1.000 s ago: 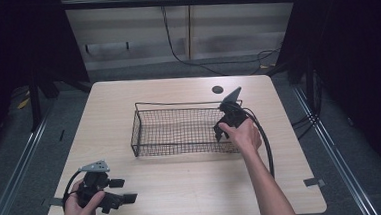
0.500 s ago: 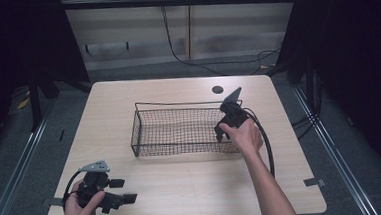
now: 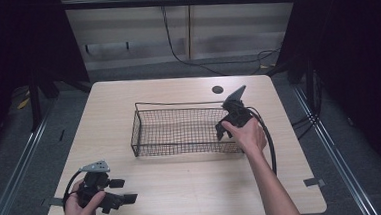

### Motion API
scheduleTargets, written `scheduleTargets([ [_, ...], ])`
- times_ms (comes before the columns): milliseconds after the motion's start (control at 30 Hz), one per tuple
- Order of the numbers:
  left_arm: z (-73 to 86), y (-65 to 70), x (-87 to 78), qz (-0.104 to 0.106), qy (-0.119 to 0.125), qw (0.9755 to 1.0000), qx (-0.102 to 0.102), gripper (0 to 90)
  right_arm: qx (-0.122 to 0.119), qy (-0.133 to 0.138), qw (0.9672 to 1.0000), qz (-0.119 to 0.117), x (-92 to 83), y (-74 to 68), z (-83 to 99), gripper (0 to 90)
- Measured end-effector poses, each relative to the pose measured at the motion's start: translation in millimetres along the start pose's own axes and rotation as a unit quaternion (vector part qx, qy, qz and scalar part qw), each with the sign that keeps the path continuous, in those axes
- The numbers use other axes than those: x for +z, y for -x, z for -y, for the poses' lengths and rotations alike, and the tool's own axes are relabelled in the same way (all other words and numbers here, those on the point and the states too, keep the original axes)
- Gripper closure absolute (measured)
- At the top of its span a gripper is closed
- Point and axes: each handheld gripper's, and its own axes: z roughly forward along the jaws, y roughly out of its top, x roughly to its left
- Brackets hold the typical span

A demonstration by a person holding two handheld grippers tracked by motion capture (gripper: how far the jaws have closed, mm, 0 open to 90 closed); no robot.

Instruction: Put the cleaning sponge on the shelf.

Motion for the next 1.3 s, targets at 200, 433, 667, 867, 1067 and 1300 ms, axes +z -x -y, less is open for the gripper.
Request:
scheduleTargets([
  [200,0.0,-0.1,0.3,-0.001,-0.001,1.0,0.002,16.3,-0.017,0.019,0.9996,-0.01,-5.7,2.1,2.6,16.6],
  [433,0.1,-0.1,0.2,0.0,-0.001,1.0,0.0,16.3,-0.022,0.029,0.9993,-0.011,-10.5,1.7,5.6,15.9],
  [667,0.1,-0.1,0.3,-0.001,0.0,1.0,0.001,16.3,-0.031,0.046,0.9981,-0.026,-18.1,5.3,10.1,15.8],
  [867,0.1,-0.2,0.4,-0.001,-0.001,1.0,0.002,16.3,-0.034,0.059,0.9965,-0.049,-27.1,6.5,15.0,16.2],
  [1067,0.2,-0.1,0.5,-0.001,-0.001,1.0,0.001,16.3,-0.046,0.074,0.9935,-0.074,-33.0,7.1,20.6,17.7],
  [1300,0.3,-0.3,0.3,-0.003,0.0,1.0,0.0,16.3,-0.062,0.088,0.9887,-0.104,-39.7,4.7,30.1,18.5],
])
